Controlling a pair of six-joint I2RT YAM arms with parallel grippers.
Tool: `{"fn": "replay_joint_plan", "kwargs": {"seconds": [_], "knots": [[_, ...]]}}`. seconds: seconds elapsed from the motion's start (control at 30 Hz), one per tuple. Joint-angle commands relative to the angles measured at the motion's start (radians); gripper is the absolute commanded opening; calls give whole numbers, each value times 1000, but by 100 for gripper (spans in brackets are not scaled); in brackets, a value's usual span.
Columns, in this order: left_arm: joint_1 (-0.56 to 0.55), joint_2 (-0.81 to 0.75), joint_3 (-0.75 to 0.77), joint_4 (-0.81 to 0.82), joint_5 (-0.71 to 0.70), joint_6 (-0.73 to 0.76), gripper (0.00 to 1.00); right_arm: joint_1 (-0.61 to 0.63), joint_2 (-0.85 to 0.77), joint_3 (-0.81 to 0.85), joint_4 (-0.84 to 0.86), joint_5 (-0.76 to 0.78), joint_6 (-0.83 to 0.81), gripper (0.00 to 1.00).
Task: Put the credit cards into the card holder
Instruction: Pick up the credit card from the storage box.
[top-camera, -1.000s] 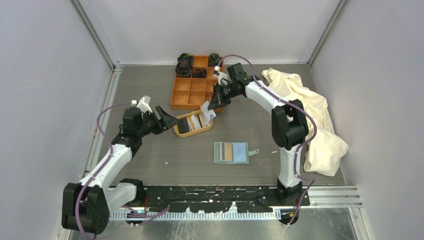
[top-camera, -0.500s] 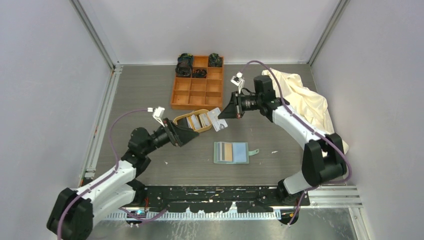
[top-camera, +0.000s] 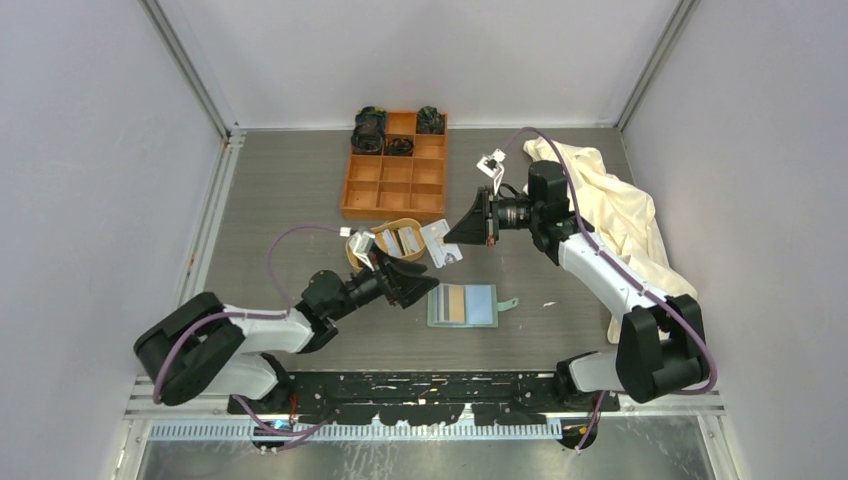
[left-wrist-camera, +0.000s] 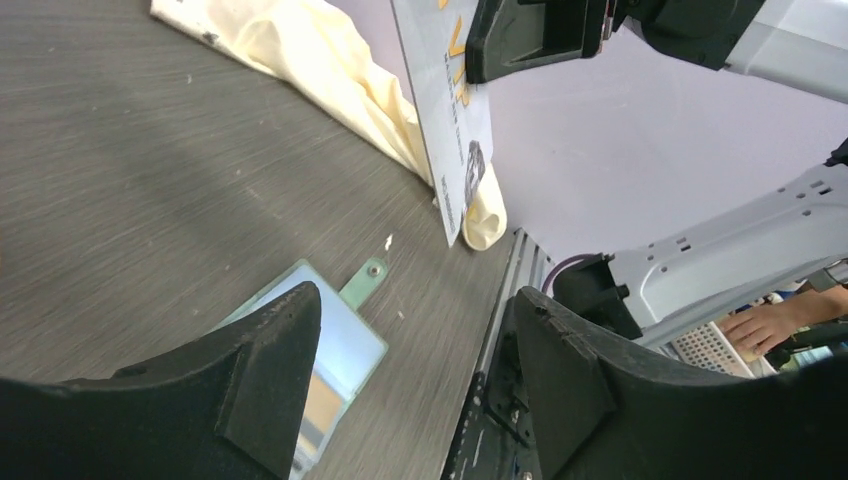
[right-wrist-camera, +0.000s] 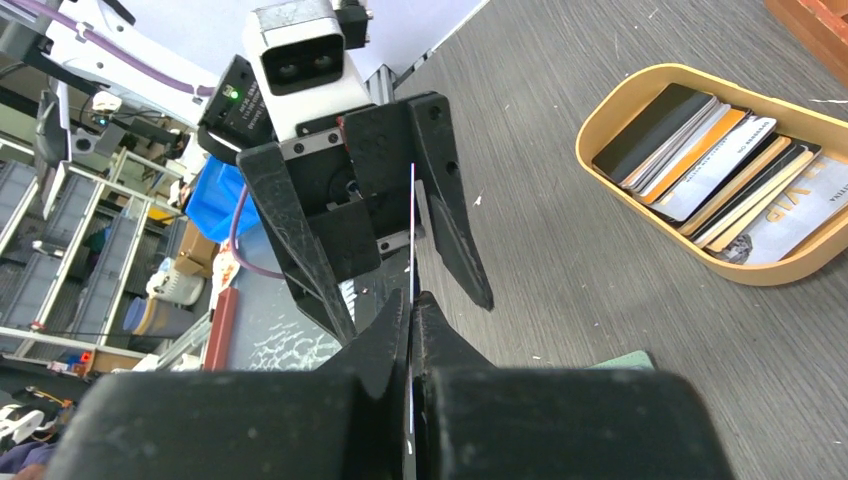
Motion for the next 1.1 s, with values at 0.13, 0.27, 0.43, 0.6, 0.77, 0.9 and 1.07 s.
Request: {"fn": "replay_joint_plan", "kwargs": {"seconds": [0.13,0.27,0.43,0.6,0.77,0.9,1.07], "knots": [[-27,126,145,246,1,-18,62,0,-50,-14,113,-40,37,1],[-27,132,148,239,-23,-15,54,3,-56,-13,115,-51,33,1],[-24,137,176,188,21,-8,0,5,-69,-15,113,-66,26,1],[-14,67,165,43,111,64,0,-9,-88,88,-335,-73,-352,37],[-11,-62,231,-401,309,243,0,-34,-134,158,-935,-58,-1084,72],[-11,-106,291,-609,398,347,0,-35,-136,131,-957,-48,-1141,76],[-12,-80,333,-649,464,374,0,-34,-132,110,-919,-116,-1103,72]]}}
